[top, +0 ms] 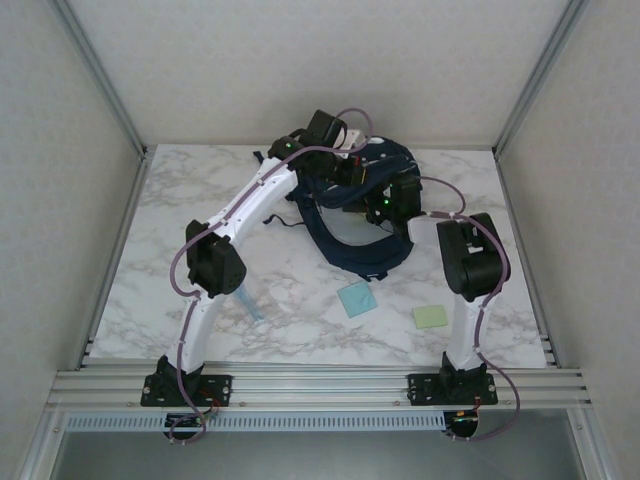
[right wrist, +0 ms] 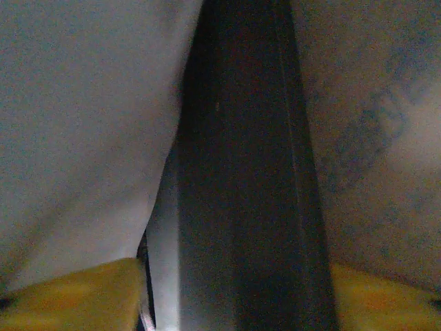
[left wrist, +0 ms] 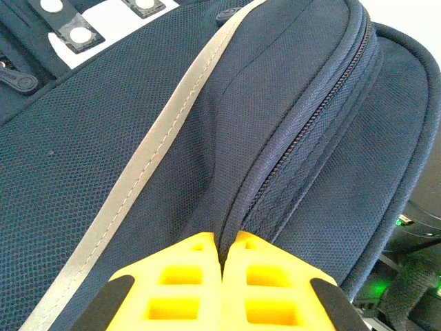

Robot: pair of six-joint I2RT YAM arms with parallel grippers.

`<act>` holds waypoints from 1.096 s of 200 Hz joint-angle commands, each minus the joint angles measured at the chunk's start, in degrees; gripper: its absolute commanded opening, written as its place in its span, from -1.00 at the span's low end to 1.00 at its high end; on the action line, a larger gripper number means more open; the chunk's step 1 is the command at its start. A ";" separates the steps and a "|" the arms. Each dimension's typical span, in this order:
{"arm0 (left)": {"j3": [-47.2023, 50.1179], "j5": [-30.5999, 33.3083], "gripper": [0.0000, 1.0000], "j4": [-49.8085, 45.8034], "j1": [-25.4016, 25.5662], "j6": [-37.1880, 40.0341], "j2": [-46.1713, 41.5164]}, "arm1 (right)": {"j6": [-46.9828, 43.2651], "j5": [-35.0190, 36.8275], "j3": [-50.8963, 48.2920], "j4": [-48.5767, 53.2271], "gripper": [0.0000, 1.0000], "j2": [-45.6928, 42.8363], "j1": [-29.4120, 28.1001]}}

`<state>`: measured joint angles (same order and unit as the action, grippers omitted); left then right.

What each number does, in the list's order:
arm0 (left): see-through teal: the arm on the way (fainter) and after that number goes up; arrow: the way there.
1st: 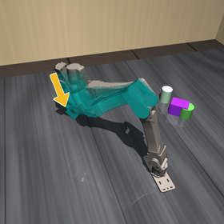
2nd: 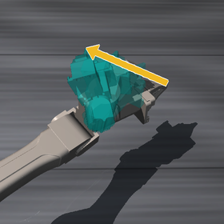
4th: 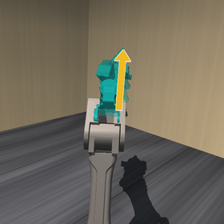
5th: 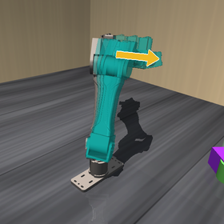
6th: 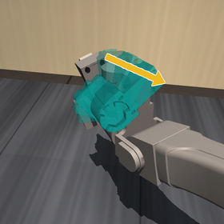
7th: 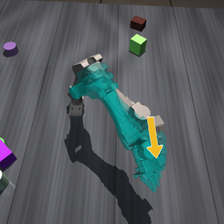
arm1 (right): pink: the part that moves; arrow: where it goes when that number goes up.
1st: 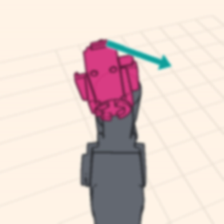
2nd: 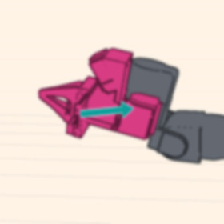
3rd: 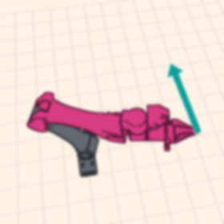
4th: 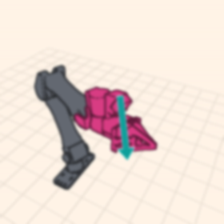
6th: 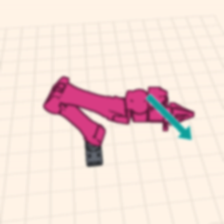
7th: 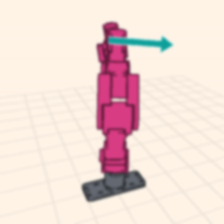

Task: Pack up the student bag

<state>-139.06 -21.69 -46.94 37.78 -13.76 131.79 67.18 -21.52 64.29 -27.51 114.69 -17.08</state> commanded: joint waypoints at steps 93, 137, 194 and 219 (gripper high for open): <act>1.06 5.50 -1.00 3.09 -0.95 -2.61 -2.39 | -22.85 12.46 -5.20 51.65 0.98 -29.09 -0.14; 17.40 8.09 -0.86 7.49 0.91 -3.40 -9.09 | -30.83 35.41 -8.59 63.82 0.98 -40.47 -0.12; 46.72 18.36 1.00 16.44 1.79 -15.15 -26.12 | -32.67 43.51 -8.44 63.00 0.97 -41.54 -0.19; 55.32 27.62 1.00 13.95 1.87 -20.77 -33.12 | -32.89 42.15 -9.08 60.16 0.98 -40.43 -0.17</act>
<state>-89.10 -5.76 -33.52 39.86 -26.52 106.41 35.51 18.04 55.96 34.02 73.10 -17.12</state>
